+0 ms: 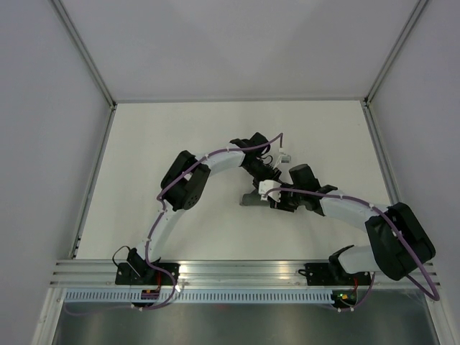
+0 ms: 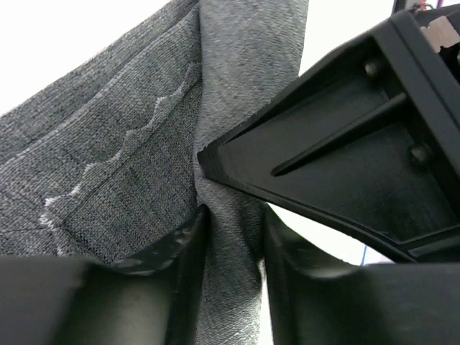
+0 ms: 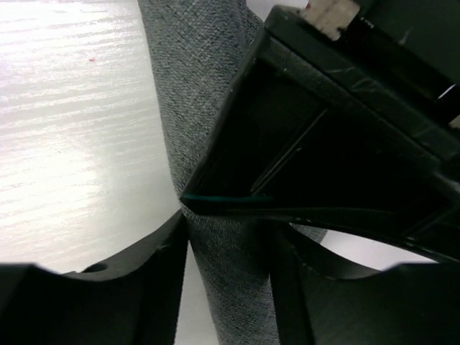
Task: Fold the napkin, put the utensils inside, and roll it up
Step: Roll the napkin at the center of the board.
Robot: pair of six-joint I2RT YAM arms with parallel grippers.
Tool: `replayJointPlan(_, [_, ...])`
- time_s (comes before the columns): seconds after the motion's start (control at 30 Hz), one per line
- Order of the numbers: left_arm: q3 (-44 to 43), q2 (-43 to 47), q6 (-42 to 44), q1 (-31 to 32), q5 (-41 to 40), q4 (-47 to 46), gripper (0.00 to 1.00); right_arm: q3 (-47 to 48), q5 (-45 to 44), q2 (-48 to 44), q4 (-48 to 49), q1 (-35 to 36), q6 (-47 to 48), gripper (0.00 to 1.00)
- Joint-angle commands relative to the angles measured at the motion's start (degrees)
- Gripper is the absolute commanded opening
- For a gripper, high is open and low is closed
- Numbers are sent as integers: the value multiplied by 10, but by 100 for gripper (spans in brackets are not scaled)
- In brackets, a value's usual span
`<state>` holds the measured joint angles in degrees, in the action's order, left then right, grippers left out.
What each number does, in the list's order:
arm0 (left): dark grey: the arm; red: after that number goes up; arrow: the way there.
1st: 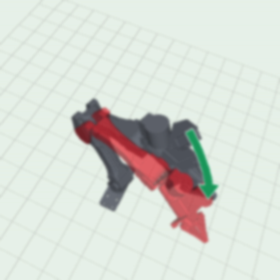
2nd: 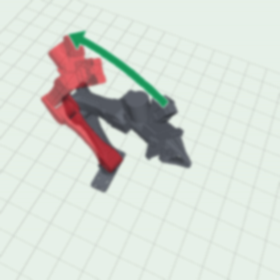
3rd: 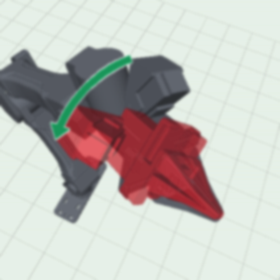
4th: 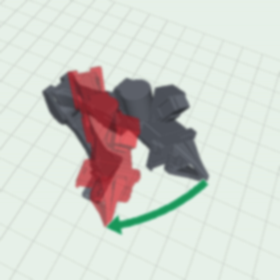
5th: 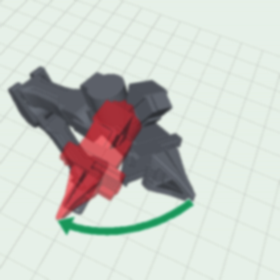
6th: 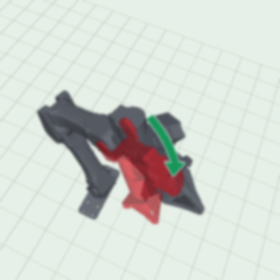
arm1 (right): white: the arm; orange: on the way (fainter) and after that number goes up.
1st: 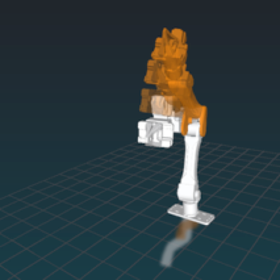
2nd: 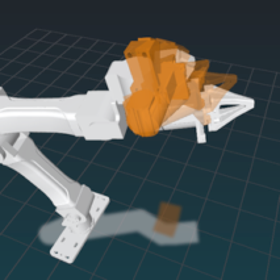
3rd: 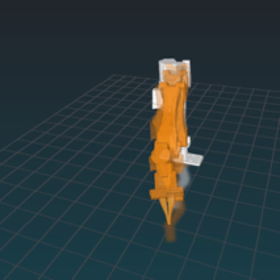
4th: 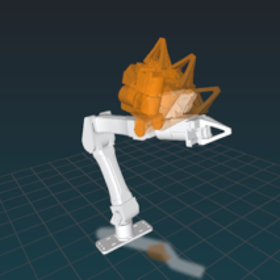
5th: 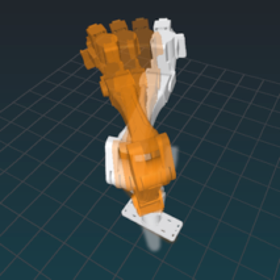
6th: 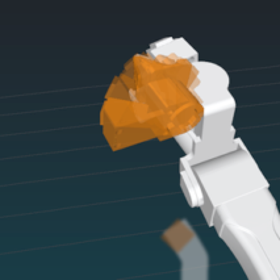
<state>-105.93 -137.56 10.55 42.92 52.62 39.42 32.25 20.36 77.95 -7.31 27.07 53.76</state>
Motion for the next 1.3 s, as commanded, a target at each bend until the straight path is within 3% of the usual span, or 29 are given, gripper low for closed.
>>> replayJointPlan(0.0, [10, -33, -3, 1, -45, 50, 46, 8, -18, 7, 20, 5, -2, 49])
replayJointPlan(0.1, [9, -27, -3, 0, -52, 49, 53, 18, -16, 13, 1, 5, -2, 34])
replayJointPlan(0.2, [11, -18, -7, -2, -53, 41, 57, 29, -7, 19, -19, 6, 2, 26])
replayJointPlan(0.37, [29, 19, -28, -10, -57, -1, 64, 55, 6, 39, -62, 6, 13, 25])
replayJointPlan(0.83, [124, 145, -99, -68, -117, -148, 68, 146, 43, 116, -183, -4, 38, 24])
replayJointPlan(1.27, [329, 303, -185, -104, -303, -356, 67, 342, 129, 274, -450, -51, 103, 23])
